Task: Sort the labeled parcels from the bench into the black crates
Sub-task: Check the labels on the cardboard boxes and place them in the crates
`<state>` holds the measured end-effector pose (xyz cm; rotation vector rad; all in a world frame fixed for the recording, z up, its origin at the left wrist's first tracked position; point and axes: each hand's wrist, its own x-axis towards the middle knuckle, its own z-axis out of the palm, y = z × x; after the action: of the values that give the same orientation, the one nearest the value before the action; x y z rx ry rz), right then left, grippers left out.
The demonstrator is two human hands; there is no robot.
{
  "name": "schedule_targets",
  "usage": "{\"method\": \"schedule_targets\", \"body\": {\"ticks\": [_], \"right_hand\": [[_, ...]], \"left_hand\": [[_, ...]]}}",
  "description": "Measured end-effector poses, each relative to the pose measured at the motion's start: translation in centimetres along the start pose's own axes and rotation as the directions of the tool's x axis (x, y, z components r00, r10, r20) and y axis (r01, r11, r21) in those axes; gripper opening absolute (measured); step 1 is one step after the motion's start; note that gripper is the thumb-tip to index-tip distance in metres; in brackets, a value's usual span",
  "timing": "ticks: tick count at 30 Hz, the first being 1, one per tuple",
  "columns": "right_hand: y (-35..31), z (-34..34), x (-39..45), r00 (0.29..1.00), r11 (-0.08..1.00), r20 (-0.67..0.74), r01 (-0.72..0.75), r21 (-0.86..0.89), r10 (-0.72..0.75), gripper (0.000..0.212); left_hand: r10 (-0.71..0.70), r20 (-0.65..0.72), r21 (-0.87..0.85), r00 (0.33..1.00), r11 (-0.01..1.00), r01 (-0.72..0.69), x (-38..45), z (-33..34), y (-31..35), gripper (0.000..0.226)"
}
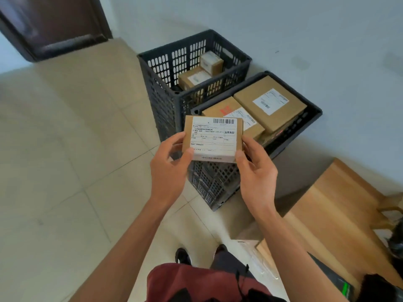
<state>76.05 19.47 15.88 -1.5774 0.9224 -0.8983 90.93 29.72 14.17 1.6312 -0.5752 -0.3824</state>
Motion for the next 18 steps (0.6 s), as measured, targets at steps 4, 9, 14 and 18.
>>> {"method": "schedule_targets", "body": {"ticks": [4,9,14,18], "right_hand": [[0.0,3.6,1.6,0.998,1.000,0.069,0.008,-0.022,-0.006,0.034],[0.6,7.9,5.2,0.989,1.000,0.143,0.024,-0.005,-0.023,0.035],[0.8,11.2,10.5,0.983,0.999,0.182,0.014,0.051,-0.023,0.033],[1.0,14.2,14.9,0.983,0.998,0.176,0.046,0.049,-0.054,0.034]], "left_hand": [[-0.011,-0.062,0.023,0.998,1.000,0.012,1.9,-2.7,-1.1,0.037],[-0.027,-0.109,0.047,0.994,0.998,0.033,6.1,-4.7,-2.0,0.037],[-0.007,-0.112,0.121,0.994,0.992,0.020,11.6,-5.4,-1.9,0.040],[0.009,-0.123,0.169,0.992,0.985,0.012,16.5,-5.8,-1.5,0.042]]}}
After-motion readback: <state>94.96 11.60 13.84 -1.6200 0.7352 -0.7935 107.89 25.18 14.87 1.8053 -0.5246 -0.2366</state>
